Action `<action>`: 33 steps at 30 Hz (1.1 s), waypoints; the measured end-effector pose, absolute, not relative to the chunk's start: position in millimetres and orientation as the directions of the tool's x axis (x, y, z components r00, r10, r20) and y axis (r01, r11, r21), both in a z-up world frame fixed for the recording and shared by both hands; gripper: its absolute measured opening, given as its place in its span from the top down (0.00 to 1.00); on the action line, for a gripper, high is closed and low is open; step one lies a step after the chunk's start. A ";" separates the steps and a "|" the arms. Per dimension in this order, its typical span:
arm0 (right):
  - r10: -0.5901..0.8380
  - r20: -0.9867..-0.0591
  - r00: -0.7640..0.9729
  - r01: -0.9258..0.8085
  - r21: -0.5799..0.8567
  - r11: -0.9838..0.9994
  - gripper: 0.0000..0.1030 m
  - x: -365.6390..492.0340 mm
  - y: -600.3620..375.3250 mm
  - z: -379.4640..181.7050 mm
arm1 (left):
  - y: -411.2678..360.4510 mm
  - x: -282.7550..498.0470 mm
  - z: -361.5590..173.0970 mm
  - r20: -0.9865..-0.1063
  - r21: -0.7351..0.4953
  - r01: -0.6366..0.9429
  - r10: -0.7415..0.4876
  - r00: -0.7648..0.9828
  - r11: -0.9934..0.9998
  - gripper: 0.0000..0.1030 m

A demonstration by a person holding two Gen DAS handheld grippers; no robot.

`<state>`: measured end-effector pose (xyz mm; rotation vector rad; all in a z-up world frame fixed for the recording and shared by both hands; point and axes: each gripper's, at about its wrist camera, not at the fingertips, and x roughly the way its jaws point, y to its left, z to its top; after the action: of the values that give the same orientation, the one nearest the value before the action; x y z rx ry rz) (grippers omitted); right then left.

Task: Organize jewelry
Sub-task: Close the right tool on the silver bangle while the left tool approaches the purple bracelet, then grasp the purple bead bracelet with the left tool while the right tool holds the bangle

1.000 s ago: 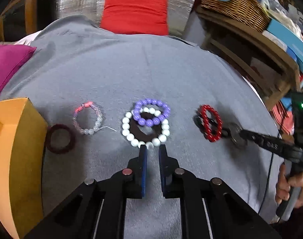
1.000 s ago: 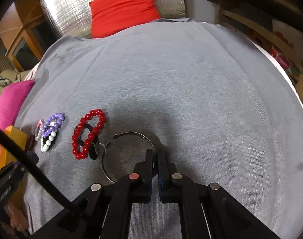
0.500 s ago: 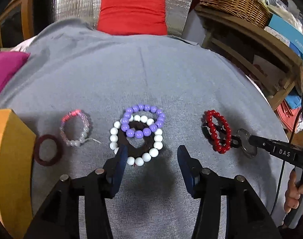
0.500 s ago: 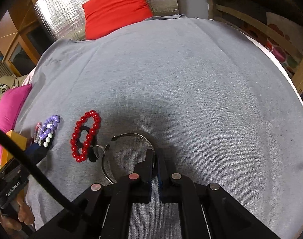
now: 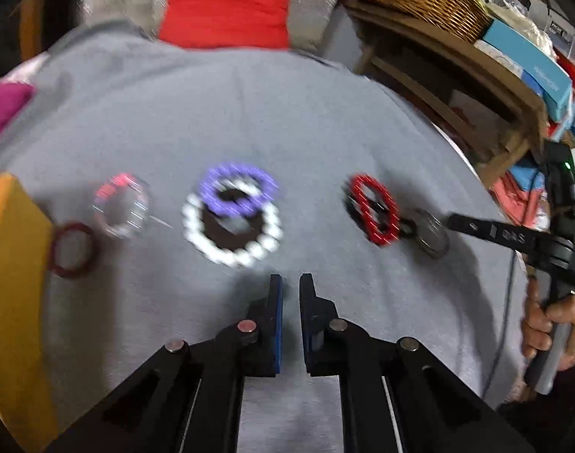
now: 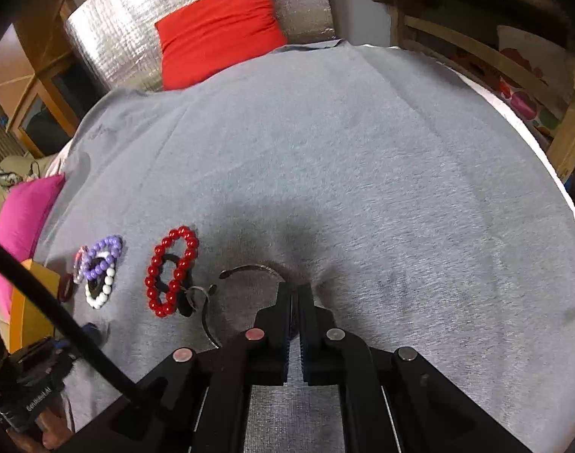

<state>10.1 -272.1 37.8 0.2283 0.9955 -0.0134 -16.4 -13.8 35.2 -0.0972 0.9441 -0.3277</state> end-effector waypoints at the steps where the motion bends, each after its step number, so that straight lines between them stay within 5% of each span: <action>1: 0.093 -0.834 0.544 0.120 0.187 0.975 0.96 10.6 -273.5 37.2 | -9.9 -15.4 36.6 -0.774 -0.219 0.214 -0.303 0.556 0.952 0.91; 5: 0.090 -0.843 0.531 0.132 0.187 0.973 0.96 10.1 -275.5 31.9 | 4.3 -4.7 39.1 -0.759 -0.241 0.141 -0.277 0.589 0.960 0.86; 9: 0.096 -0.847 0.522 0.135 0.193 0.972 0.96 10.1 -277.8 30.3 | -0.4 9.4 39.2 -0.759 -0.199 0.094 -0.214 0.614 0.975 0.43; 15: 0.106 -0.851 0.515 0.134 0.202 0.970 0.96 7.4 -282.2 27.6 | -6.9 36.1 33.6 -0.755 -0.190 0.066 -0.189 0.628 0.980 0.37; 20: 0.122 -0.849 0.514 0.141 0.224 0.964 0.96 7.3 -286.7 29.9 | -12.6 50.0 28.4 -0.751 -0.208 0.084 -0.214 0.625 0.975 0.38; 24: 0.144 -0.837 0.528 0.160 0.264 0.951 0.95 8.5 -300.0 36.3 | -21.9 45.5 34.1 -0.721 -0.229 0.158 -0.277 0.636 0.960 0.81; 26: 0.174 -0.826 0.536 0.162 0.303 0.939 0.95 9.0 -306.0 37.9 | -29.8 41.7 37.3 -0.720 -0.227 0.207 -0.307 0.623 0.952 0.90; 31: 0.194 -0.829 0.525 0.139 0.309 0.941 0.75 12.0 -299.5 37.7 | -52.0 20.0 40.0 -0.730 -0.248 0.367 -0.422 0.537 0.896 0.90; 33: 0.179 -0.838 0.516 0.124 0.280 0.952 0.74 12.6 -290.0 36.8 | -55.4 11.9 39.8 -0.738 -0.252 0.404 -0.444 0.507 0.880 0.90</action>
<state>12.6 -290.0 36.8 0.3237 1.0334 0.0335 11.9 -55.4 39.8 -0.0493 0.9043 -0.5111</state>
